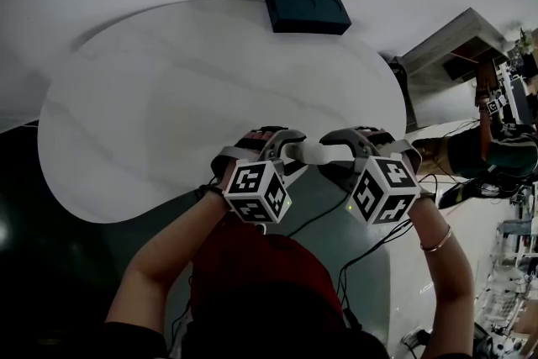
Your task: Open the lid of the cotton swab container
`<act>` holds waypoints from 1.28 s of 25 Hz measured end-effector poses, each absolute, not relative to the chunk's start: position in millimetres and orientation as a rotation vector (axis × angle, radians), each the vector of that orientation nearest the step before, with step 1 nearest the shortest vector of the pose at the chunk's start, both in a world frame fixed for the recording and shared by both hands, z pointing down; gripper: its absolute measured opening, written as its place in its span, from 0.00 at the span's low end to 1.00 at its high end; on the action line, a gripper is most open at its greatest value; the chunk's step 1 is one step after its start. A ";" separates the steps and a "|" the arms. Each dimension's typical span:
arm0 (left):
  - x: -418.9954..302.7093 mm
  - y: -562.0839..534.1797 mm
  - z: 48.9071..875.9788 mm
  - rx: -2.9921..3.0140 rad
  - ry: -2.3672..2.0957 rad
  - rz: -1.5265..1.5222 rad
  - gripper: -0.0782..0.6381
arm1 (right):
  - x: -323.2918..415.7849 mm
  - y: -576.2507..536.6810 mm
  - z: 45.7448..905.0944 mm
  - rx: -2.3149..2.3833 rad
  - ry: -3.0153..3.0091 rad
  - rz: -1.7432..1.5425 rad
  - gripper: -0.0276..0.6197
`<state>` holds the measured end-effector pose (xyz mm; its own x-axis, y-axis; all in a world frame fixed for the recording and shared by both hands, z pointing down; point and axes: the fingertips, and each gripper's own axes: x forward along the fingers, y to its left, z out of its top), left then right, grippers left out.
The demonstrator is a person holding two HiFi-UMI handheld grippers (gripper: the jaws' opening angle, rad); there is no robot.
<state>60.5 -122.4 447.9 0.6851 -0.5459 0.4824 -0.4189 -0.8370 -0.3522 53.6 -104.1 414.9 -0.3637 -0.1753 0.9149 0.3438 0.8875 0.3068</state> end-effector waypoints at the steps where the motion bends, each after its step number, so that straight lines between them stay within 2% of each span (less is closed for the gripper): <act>1: 59.6 -122.5 448.1 -2.690 0.785 -0.868 0.43 | 53.2 -104.5 413.7 -0.118 -1.870 -0.556 0.33; 21: 43.5 -123.4 455.8 -2.823 0.869 -0.873 0.43 | 42.0 -129.7 382.5 0.069 -2.000 -0.604 0.33; 32: 38.2 -121.5 463.5 -2.856 0.884 -0.889 0.43 | 30.6 -156.6 377.5 0.201 -2.104 -0.485 0.33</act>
<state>38.2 -121.5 463.5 0.6768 -0.5257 0.5153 -0.5127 -0.8390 -0.1824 30.6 -156.6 377.5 -0.5498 -0.3252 0.7694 0.0446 0.9084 0.4158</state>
